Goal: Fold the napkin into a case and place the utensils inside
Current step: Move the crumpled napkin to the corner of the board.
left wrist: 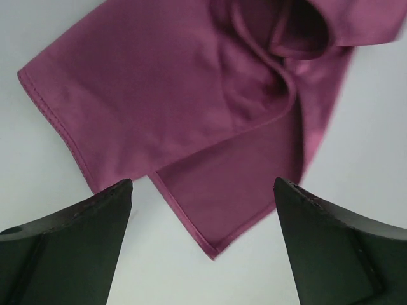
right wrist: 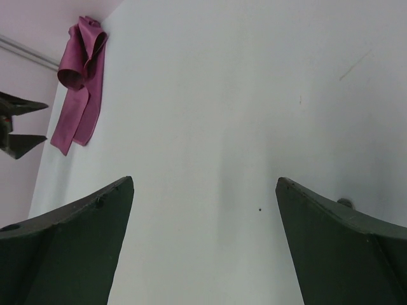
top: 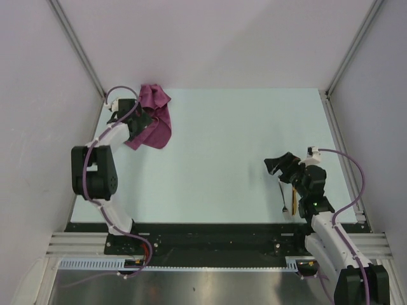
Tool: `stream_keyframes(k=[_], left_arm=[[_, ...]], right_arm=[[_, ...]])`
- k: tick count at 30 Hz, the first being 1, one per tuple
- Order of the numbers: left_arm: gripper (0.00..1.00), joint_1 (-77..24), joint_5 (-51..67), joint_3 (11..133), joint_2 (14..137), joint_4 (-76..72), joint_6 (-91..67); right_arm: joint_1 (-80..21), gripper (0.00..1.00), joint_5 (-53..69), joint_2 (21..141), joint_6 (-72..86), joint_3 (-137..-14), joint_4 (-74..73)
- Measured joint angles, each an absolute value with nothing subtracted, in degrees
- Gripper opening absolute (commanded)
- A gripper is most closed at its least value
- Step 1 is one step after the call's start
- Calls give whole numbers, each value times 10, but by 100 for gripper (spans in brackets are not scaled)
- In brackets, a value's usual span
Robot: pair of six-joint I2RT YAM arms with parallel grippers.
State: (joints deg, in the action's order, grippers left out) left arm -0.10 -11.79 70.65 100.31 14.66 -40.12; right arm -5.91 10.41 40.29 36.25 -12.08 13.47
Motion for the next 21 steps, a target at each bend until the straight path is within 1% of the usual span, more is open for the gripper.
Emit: stream_keyframes(k=[3, 7, 8, 10, 11, 12, 14, 15, 17, 18, 19, 20, 21], left_arm=[[95, 25, -100, 736, 1070, 182, -416], [94, 48, -114, 714, 1089, 217, -442], [92, 51, -121, 705, 1087, 216, -449], [85, 54, -124, 695, 1079, 210, -461], [79, 55, -127, 691, 1078, 208, -466], [69, 57, -126, 691, 1078, 206, -469], [53, 60, -117, 690, 1080, 196, -477], [42, 63, -110, 688, 1083, 187, -480], [30, 70, -95, 688, 1090, 171, -485], [18, 73, -86, 687, 1093, 164, -488], [7, 76, -74, 683, 1094, 152, -489], [0, 78, -68, 678, 1094, 143, -492], [0, 79, -62, 670, 1093, 133, -493]], right_arm=[[-63, 100, 114, 408, 369, -121, 135], [-87, 100, 107, 409, 368, -122, 130], [-95, 100, 103, 409, 366, -123, 126], [-117, 100, 88, 417, 362, -129, 118], [-127, 100, 82, 425, 359, -133, 118], [-134, 100, 77, 433, 359, -138, 117], [-156, 100, 64, 456, 355, -151, 117], [-167, 100, 55, 472, 353, -159, 115], [-198, 100, 30, 502, 348, -180, 113], [-211, 99, 20, 515, 346, -188, 114], [-229, 100, 5, 532, 343, -200, 114], [-247, 100, -8, 554, 339, -214, 114], [-264, 99, -20, 581, 334, -233, 114]])
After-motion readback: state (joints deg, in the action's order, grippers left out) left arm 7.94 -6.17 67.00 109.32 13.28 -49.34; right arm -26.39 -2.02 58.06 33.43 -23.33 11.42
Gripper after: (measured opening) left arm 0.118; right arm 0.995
